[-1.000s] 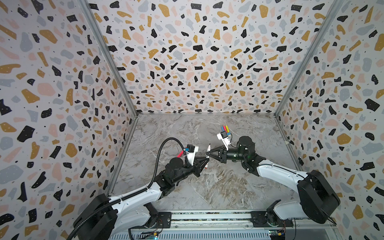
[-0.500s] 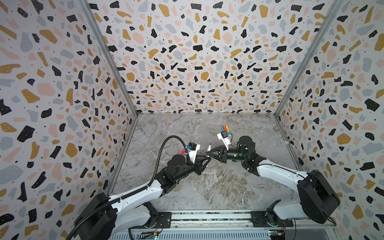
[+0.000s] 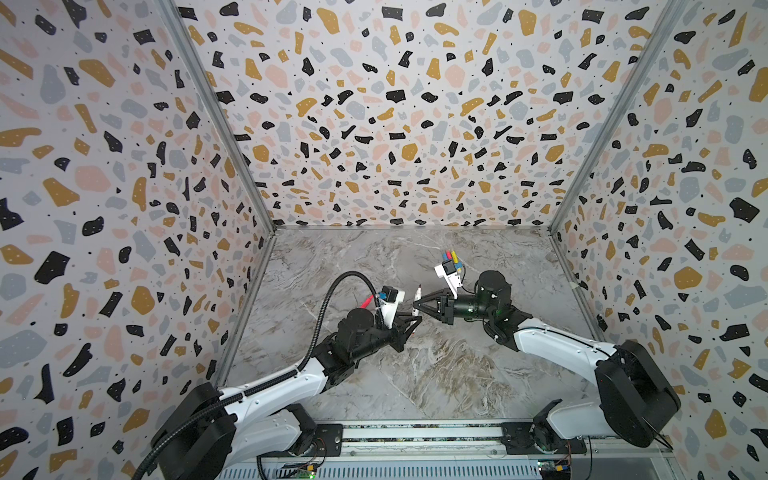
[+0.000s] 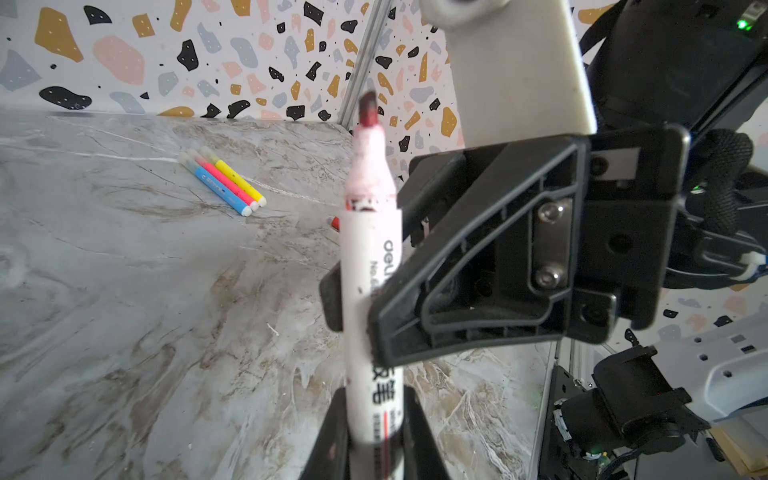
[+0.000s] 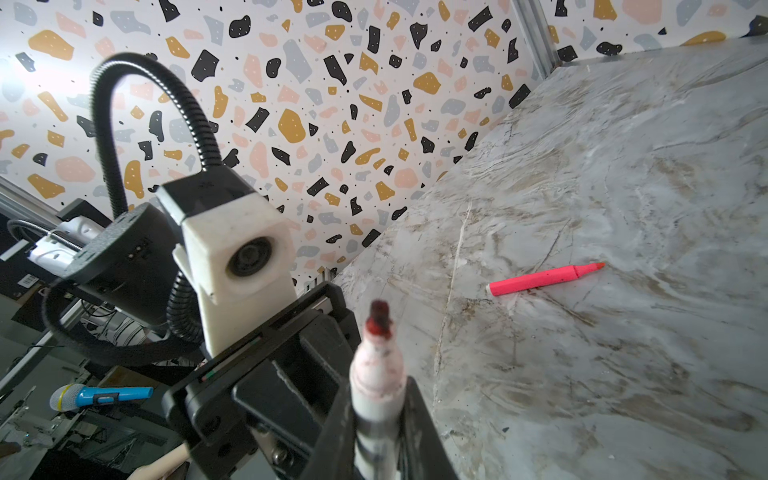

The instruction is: Insert the pens into the pen caps

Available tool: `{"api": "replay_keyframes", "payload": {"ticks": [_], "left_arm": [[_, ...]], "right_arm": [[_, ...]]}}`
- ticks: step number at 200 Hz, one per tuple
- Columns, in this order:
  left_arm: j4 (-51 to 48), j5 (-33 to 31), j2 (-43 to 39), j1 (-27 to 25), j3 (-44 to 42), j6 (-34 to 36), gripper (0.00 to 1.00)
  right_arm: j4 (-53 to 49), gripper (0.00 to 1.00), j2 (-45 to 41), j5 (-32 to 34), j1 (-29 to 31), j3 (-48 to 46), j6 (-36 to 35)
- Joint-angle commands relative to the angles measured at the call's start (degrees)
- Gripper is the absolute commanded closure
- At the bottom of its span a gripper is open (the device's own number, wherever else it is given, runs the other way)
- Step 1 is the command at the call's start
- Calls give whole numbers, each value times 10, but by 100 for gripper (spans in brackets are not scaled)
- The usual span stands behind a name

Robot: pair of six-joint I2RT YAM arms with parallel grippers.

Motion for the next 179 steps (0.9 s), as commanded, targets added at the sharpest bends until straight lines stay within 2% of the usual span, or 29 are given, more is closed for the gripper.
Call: {"api": "replay_keyframes", "payload": {"ticks": [1,26,38,61,77,117,155,179], "left_arm": [[5,-21,-9,-1,15,5,100],[-13,-55,-15,0,12,8,100],[-23,-63,-17,0,8,11,100],[-37,-68,-20,0,-1,15,100],[-45,-74,-25,0,-11,17,100],[-59,-77,-34,0,-33,20,100],[-59,-77,-40,0,-48,17,100],[-60,-79,-40,0,-53,17,100]], "right_arm": [[2,74,-28,2,2,15,-11],[-37,47,-44,33,1,18,-31],[-84,41,-54,67,-7,26,-47],[-207,39,-67,150,-36,59,-88],[-297,38,-63,237,-63,82,-117],[-454,37,2,423,-137,142,-171],[-485,41,68,490,-201,171,-183],[-489,43,101,484,-228,179,-180]]}}
